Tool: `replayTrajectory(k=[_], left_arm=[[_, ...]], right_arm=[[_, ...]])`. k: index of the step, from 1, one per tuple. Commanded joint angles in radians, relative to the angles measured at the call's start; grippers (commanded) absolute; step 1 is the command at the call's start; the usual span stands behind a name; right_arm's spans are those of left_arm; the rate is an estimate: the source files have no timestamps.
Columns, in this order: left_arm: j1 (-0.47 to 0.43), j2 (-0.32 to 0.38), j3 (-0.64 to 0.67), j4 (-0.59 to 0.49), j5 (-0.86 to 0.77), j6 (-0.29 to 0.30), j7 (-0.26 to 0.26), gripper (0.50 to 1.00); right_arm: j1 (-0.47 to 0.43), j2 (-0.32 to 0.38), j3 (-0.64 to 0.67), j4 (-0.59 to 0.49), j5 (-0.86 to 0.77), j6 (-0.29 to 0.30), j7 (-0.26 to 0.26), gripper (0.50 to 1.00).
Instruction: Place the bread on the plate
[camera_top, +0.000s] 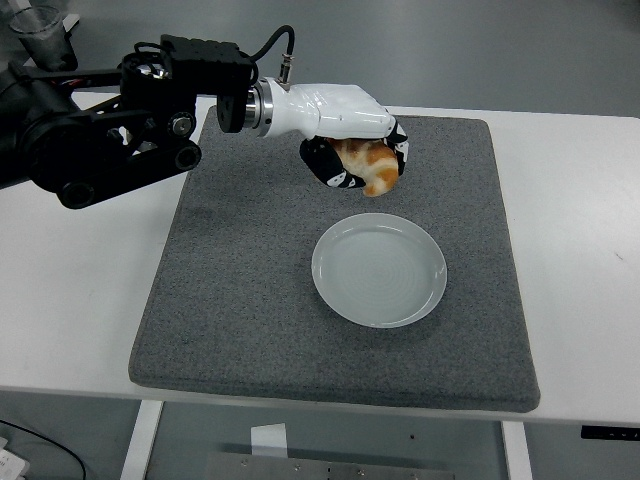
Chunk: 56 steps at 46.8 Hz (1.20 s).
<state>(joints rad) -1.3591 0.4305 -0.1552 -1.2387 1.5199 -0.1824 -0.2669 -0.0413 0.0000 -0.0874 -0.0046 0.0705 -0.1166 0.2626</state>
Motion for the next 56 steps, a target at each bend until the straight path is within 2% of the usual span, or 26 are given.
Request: replayTrajectory(k=[1,23,27,32,34,42,56], left_arm=[[0.005,-0.019,0.002,0.018,-0.004,0.001,0.000,0.500],[0.118,-0.133,0.014,0.102,0.003,0.001,0.001,0.500],[0.135,-0.153,0.016,0.119,0.009,0.001,0.003,0.538],[0.153,-0.176,0.029,0.149,0.013,0.001,0.003,0.555],[0.158,-0.188,0.031,0.162,0.014,0.001,0.003,0.580],[0.181,-0.230,0.034,0.189,0.019,0.003,0.003,0.585],[0.209,-0.257,0.068,0.231,0.062,0.026,0.003,0.593]], right_arm=[[0.000,0.000,0.000,0.000,0.000,0.000,0.001,0.932],[0.000,0.000,0.000,0.000,0.000,0.000,0.000,0.932],[0.000,0.000,0.000,0.000,0.000,0.000,0.000,0.932],[0.000,0.000,0.000,0.000,0.000,0.000,0.001,0.932],[0.000,0.000,0.000,0.000,0.000,0.000,0.000,0.932],[0.000,0.000,0.000,0.000,0.000,0.000,0.001,0.932],[0.000,0.000,0.000,0.000,0.000,0.000,0.000,0.932]])
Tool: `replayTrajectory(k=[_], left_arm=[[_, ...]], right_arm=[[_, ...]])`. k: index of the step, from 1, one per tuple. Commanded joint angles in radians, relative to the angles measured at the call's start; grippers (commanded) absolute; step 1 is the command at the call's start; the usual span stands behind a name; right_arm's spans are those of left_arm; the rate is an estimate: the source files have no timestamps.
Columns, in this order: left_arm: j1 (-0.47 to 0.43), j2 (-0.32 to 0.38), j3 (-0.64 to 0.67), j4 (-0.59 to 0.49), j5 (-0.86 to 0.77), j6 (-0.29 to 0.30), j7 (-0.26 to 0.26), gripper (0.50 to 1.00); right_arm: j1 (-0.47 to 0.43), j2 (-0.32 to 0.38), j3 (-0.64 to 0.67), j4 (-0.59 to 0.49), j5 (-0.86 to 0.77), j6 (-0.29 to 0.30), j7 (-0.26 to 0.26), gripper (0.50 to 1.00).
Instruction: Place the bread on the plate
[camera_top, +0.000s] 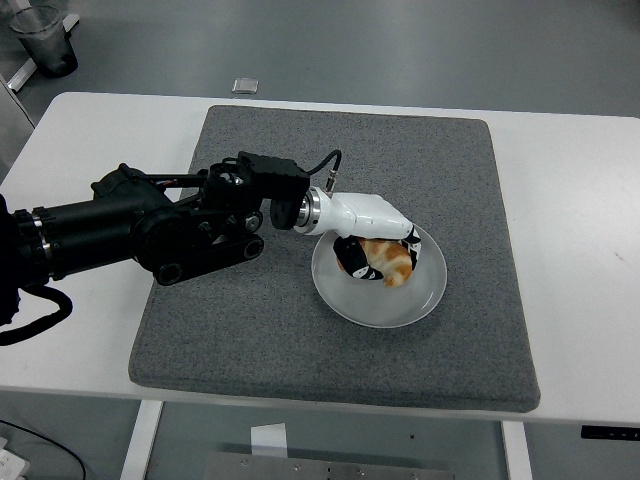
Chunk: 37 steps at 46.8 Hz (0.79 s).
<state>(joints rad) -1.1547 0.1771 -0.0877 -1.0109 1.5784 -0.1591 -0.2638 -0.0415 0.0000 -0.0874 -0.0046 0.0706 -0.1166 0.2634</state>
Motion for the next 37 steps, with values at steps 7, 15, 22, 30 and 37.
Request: replayTrajectory(k=[7,15,22,30,37], left_arm=[[0.004,-0.008,0.000,0.006,0.003,0.004,0.000,0.673],[0.006,-0.008,-0.001,0.011,0.000,0.004,0.001,0.846],[0.010,-0.007,0.000,0.011,-0.004,0.003,0.001,0.958],[0.006,-0.007,-0.003,0.006,-0.018,0.003,0.001,1.000],[0.000,0.004,-0.014,-0.008,-0.069,0.001,0.001,1.000]], right_arm=[[0.000,0.000,0.000,0.000,0.000,0.000,-0.001,0.932],[0.000,0.000,0.000,0.000,0.000,0.000,-0.001,0.932],[0.000,0.000,0.000,0.000,0.000,0.000,-0.001,0.932],[0.000,0.000,0.000,0.000,0.000,0.000,-0.001,0.932],[0.000,0.000,0.000,0.000,0.000,0.000,-0.001,0.932]])
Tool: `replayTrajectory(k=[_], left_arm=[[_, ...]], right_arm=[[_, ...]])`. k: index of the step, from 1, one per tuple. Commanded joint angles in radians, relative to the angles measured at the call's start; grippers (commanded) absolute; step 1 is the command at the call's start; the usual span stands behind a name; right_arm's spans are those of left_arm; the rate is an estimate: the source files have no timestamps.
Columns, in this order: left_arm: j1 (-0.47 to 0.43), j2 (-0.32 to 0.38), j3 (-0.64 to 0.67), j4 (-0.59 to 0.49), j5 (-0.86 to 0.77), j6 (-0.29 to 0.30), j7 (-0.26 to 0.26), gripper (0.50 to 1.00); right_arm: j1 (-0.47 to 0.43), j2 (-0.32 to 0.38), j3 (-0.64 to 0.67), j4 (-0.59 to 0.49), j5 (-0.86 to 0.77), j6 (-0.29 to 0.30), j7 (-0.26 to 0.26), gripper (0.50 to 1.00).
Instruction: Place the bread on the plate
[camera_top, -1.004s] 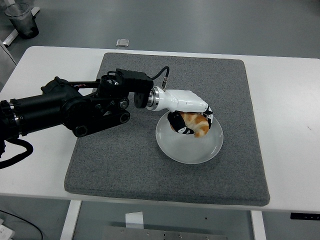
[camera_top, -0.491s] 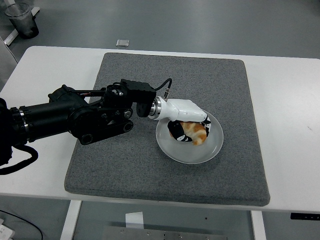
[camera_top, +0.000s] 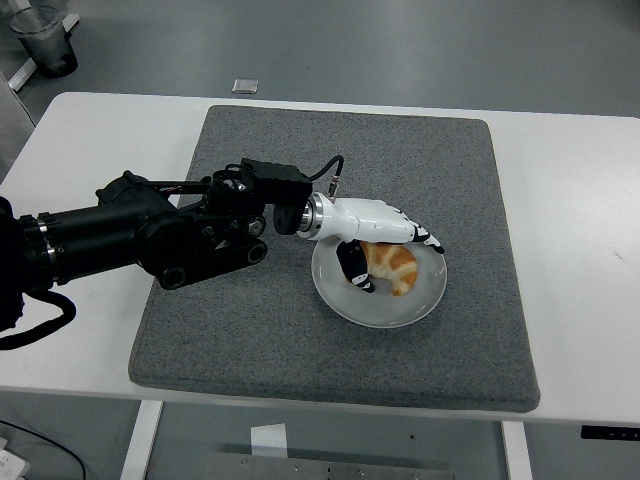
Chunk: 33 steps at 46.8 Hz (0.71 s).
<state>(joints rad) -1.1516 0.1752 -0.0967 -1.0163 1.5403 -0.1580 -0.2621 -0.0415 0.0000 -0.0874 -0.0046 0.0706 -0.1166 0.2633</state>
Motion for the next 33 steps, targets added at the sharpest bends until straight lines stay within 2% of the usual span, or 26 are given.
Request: replayTrajectory(k=[1,9,21,28,33], left_arm=[[-0.005,0.007,-0.006,-0.002,-0.049,-0.002,0.000,1.000],[-0.029,0.039,-0.009,-0.001,-0.272,-0.011,0.001,1.000],[-0.092,0.115,-0.034,-0.001,-0.469,-0.017,0.003,1.000],[-0.120,0.176,-0.083,-0.001,-0.653,-0.074,0.004,1.000],[-0.126,0.222,-0.104,0.001,-0.750,-0.092,0.006,1.000]], right_arm=[[0.000,0.000,0.000,0.000,0.000,0.000,0.001,0.932],[0.000,0.000,0.000,0.000,0.000,0.000,-0.001,0.932],[0.000,0.000,0.000,0.000,0.000,0.000,0.001,0.932],[0.000,0.000,0.000,0.000,0.000,0.000,0.001,0.932],[0.000,0.000,0.000,0.000,0.000,0.000,-0.001,0.932]])
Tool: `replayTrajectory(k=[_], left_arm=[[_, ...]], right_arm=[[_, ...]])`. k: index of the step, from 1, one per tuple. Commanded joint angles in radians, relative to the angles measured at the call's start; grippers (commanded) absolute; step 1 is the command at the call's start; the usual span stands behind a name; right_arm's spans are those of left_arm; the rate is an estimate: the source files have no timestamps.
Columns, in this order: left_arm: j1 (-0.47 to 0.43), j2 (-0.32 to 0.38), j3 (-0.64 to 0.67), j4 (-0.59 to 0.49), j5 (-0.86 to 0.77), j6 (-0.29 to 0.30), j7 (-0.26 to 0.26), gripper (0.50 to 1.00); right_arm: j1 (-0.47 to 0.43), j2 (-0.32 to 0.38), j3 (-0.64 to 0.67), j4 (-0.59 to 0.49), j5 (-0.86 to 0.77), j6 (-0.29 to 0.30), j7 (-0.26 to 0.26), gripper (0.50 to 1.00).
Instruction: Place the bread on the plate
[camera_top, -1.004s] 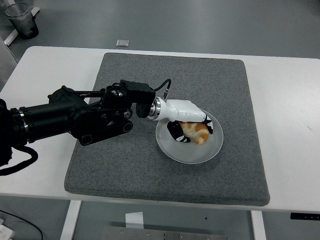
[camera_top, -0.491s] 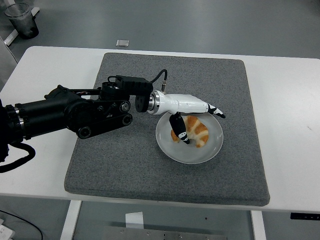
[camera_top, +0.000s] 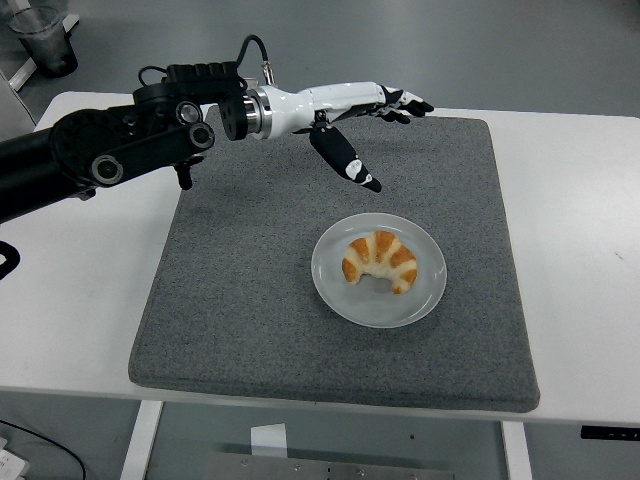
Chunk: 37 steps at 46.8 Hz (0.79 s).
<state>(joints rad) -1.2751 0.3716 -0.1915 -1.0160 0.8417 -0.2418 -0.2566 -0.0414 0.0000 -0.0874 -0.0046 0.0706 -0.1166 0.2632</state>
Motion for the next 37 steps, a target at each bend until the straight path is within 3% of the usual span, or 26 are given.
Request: replayTrajectory(k=[1,25,37], left_arm=[[-0.003,0.035,-0.011,0.001,-0.065,-0.008,0.000,1.000],[0.014,0.274,-0.032,0.011,-0.475,-0.036,0.005,1.000],[0.026,0.320,-0.059,0.054,-0.628,-0.053,0.007,1.000]], right_arm=[[0.000,0.000,0.000,0.000,0.000,0.000,-0.001,0.932],[0.000,0.000,0.000,0.000,0.000,0.000,-0.001,0.932],[0.000,0.000,0.000,0.000,0.000,0.000,0.001,0.932]])
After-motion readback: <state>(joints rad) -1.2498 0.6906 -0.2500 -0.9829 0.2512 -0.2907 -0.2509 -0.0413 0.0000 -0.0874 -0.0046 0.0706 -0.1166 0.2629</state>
